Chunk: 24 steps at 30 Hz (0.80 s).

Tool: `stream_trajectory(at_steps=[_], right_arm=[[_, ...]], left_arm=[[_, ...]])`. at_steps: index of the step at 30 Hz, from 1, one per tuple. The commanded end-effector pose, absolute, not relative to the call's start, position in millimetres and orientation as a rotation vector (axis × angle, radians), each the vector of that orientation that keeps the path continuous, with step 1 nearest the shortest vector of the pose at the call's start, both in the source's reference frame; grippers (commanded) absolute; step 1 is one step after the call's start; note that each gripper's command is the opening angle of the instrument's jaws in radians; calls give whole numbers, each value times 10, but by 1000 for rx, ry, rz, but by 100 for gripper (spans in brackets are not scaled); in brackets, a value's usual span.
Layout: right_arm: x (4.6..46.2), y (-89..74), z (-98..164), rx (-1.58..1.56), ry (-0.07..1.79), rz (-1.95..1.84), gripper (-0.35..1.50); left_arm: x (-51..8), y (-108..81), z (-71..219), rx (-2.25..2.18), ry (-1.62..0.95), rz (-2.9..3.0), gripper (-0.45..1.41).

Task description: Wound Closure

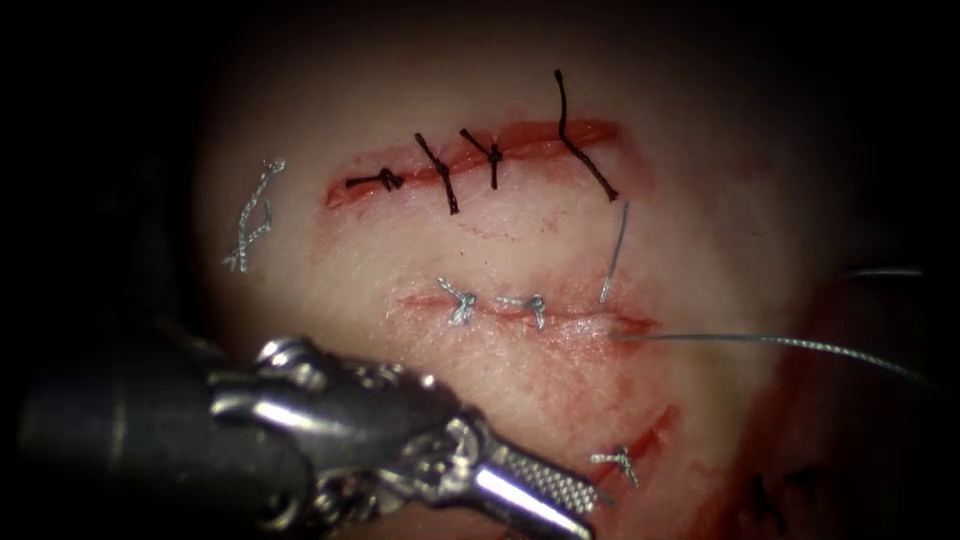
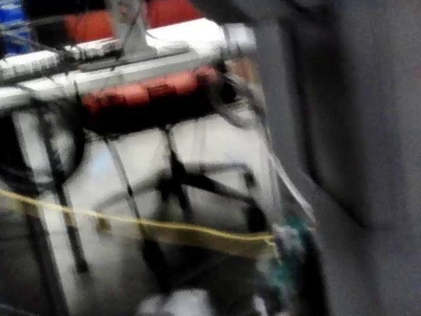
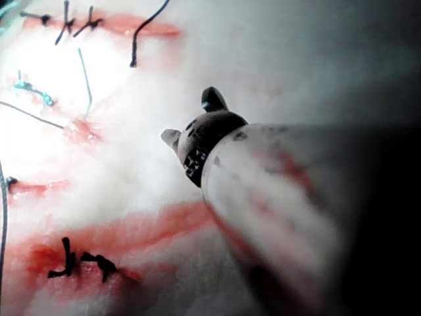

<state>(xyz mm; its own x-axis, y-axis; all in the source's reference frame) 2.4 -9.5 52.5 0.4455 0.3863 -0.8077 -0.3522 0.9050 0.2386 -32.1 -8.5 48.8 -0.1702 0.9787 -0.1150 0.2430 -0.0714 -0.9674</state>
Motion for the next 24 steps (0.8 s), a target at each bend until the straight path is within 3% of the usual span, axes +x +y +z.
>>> stream_trajectory(at_steps=[1,4,6,8,11,15,24], right_arm=[[28,-87,525,40,1020,460,135],[24,-82,523,41,1020,473,135],[23,-81,523,39,1018,475,133],[22,-80,523,41,1018,481,133],[22,-79,524,40,1017,483,133],[22,-79,525,45,1017,494,133],[23,-81,526,54,1017,515,133]], left_arm=[[-338,-93,499,-1349,-1469,1261,66],[-376,-109,509,-1295,-1463,1149,74],[-402,-107,512,-1329,-1425,1085,111],[-419,-100,514,-1365,-1384,1027,116],[-445,-86,517,-1417,-1258,945,101],[-464,-74,519,-1444,-1147,897,96],[-475,-60,507,-1492,-1081,807,71]])
